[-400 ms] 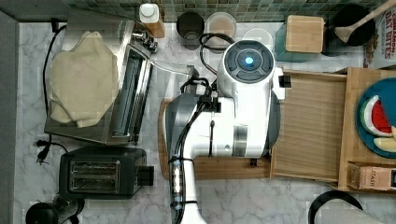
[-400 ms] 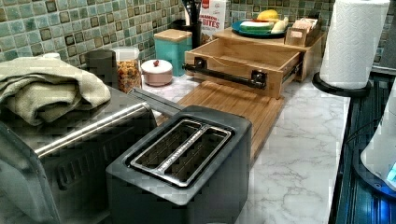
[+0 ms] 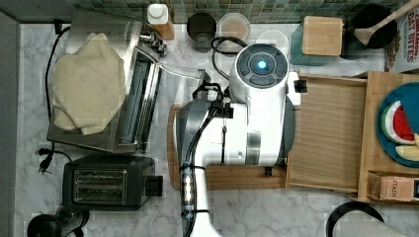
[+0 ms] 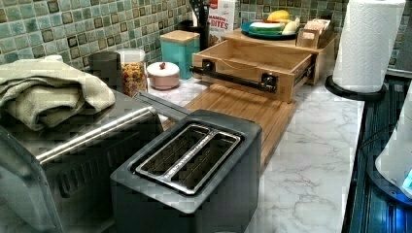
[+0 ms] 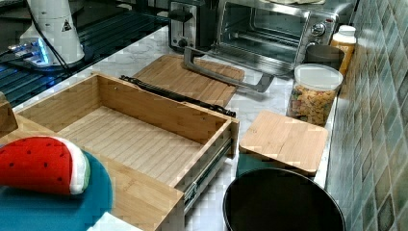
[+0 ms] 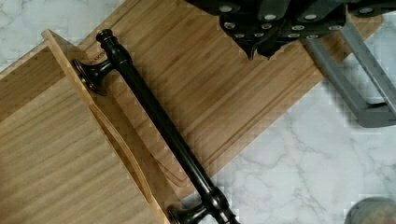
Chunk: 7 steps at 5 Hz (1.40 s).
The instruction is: Close the drawer.
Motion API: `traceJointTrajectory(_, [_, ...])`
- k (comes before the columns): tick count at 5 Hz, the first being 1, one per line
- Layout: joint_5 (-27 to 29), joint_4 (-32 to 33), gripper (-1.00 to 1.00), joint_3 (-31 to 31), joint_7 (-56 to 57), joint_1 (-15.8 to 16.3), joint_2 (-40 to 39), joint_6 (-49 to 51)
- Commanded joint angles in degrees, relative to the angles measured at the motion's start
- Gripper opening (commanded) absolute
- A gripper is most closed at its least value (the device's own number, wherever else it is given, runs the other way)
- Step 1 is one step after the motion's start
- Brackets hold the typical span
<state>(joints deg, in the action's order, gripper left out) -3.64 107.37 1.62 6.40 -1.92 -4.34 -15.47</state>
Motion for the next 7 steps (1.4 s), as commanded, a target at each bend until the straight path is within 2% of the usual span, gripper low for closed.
traceJointTrajectory(1, [-3.29,10.77,-1.00,0.12,18.63,-0.94,0.81,-11.95])
traceJointTrajectory(3, [-2.77,9.26,-1.00,1.99,29.80,-2.20,-5.90,-14.85])
traceJointTrajectory(4, [-3.46,9.96,-1.00,2.66,30.90,-2.34,-8.53,-20.24])
traceJointTrajectory(5, [-4.80,9.39,-1.00,1.09,30.07,-4.62,-10.97,-21.91])
traceJointTrajectory(6, [-4.71,10.72,-1.00,3.69,29.87,-2.71,-11.50,-24.69])
traceJointTrajectory(7, [-7.60,14.02,-1.00,4.28,27.61,-2.76,-10.84,-31.40])
